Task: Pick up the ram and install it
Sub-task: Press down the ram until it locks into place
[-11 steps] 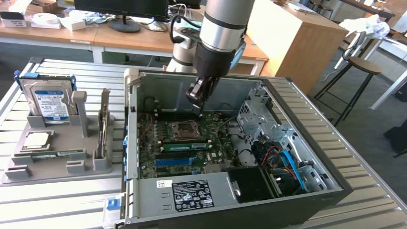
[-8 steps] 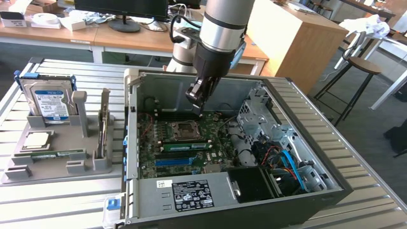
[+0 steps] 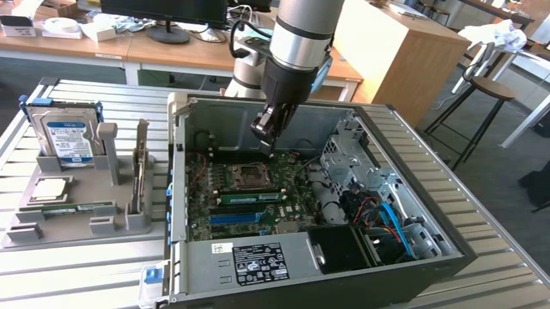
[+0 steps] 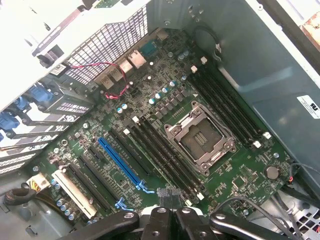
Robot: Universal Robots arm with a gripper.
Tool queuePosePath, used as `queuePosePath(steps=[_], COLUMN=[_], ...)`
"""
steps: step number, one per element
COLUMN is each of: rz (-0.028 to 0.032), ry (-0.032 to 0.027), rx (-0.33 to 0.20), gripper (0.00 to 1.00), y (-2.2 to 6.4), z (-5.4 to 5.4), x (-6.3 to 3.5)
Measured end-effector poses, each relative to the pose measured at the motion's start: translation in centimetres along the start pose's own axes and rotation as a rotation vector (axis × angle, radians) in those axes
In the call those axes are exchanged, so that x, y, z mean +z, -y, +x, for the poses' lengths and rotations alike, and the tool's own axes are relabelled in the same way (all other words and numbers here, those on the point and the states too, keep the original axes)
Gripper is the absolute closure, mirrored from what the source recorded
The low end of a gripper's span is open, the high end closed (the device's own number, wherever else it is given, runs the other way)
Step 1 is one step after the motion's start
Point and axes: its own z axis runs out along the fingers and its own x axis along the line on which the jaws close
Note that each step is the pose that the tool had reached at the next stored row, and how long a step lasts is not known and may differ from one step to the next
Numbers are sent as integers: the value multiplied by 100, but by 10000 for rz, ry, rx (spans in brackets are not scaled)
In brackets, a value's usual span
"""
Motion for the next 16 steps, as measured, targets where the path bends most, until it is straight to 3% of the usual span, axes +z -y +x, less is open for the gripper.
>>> queuePosePath(steps=[8, 15, 16], rz=[7, 30, 40], ry=[8, 41, 53], rx=[287, 1258, 1636], gripper=[90, 90, 90], y=[0, 0, 0], z=[0, 0, 0], x=[1, 8, 9])
